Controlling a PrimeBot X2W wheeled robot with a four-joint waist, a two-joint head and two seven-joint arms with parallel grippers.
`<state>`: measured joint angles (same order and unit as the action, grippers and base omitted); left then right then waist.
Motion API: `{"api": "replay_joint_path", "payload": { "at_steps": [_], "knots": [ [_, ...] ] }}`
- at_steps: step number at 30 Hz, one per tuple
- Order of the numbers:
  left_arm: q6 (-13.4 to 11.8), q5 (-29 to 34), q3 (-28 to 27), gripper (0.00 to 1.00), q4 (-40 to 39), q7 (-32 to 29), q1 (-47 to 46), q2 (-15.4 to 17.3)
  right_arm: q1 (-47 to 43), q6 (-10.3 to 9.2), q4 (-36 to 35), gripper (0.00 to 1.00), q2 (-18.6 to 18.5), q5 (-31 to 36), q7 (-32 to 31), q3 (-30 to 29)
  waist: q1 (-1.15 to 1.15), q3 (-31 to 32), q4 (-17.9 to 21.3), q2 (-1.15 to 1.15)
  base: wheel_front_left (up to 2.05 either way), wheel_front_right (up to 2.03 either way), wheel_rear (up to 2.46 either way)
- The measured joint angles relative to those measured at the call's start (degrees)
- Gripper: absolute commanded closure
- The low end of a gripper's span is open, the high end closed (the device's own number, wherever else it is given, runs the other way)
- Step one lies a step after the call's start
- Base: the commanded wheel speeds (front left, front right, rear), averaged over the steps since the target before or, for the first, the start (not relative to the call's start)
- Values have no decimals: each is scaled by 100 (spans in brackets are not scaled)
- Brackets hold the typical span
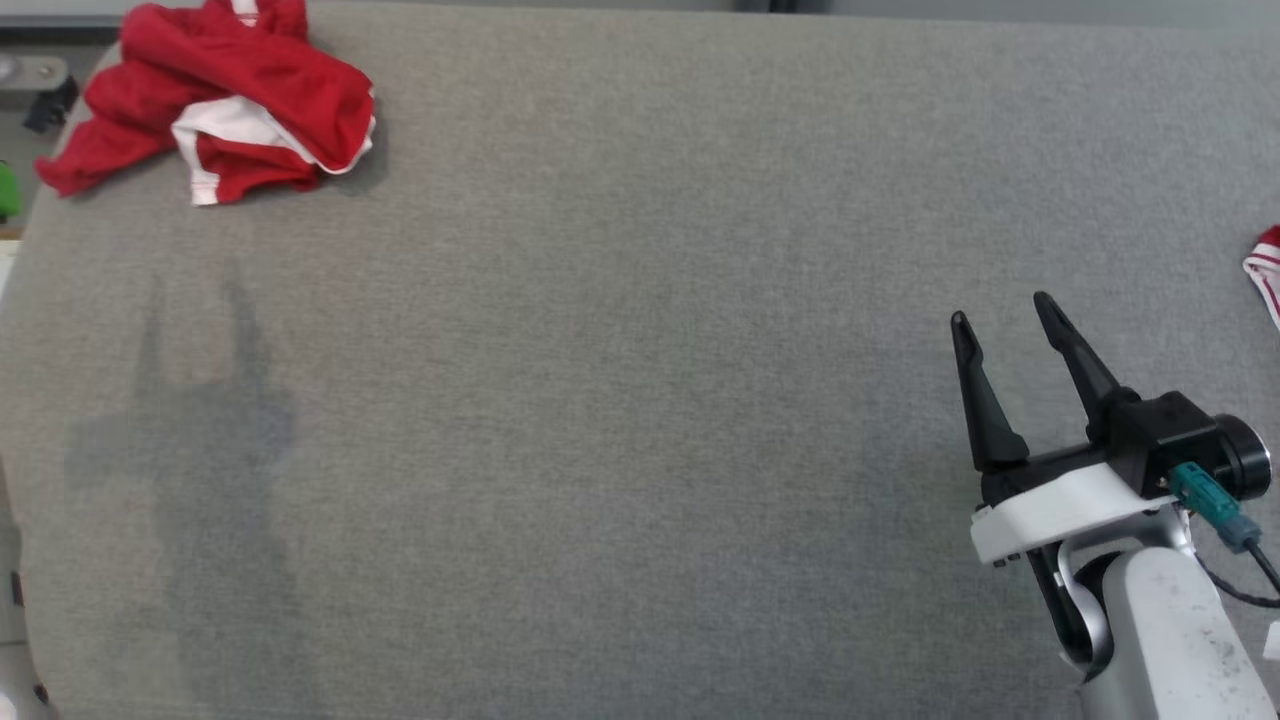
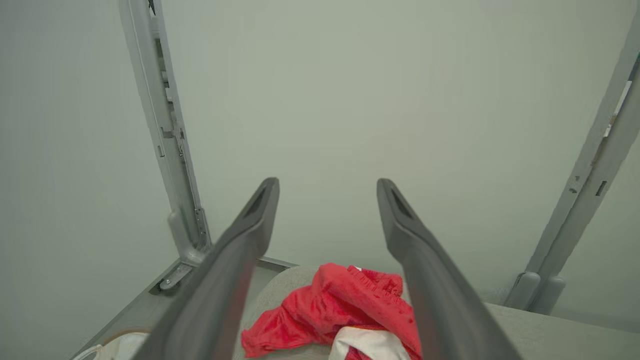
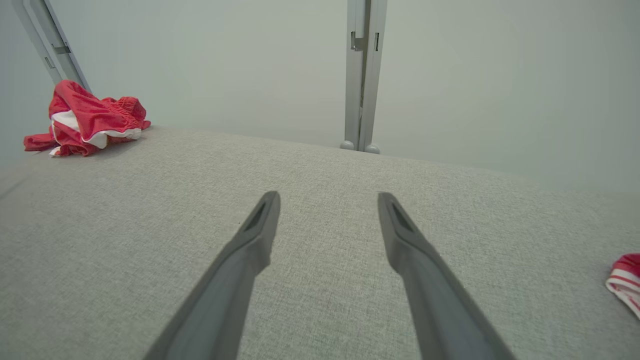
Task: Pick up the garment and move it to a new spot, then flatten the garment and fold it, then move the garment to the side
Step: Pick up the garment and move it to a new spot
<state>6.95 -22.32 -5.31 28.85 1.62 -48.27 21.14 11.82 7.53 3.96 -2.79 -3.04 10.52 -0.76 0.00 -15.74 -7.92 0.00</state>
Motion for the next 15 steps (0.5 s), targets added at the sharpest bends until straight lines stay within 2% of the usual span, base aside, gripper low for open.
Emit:
{"api": "replay_joint_path", "payload": {
  "at_steps": [9,15],
  "knots": [
    [18,-192,357,0,1250,-632,-693,4,99,0,-608,0,-1,109,-143,13,0,-905,379,0,0,0,0],
    [37,-386,426,0,1747,-695,-882,-19,116,0,-672,0,-2,110,-114,-36,0,-1423,585,0,0,0,0]
  ]
}}
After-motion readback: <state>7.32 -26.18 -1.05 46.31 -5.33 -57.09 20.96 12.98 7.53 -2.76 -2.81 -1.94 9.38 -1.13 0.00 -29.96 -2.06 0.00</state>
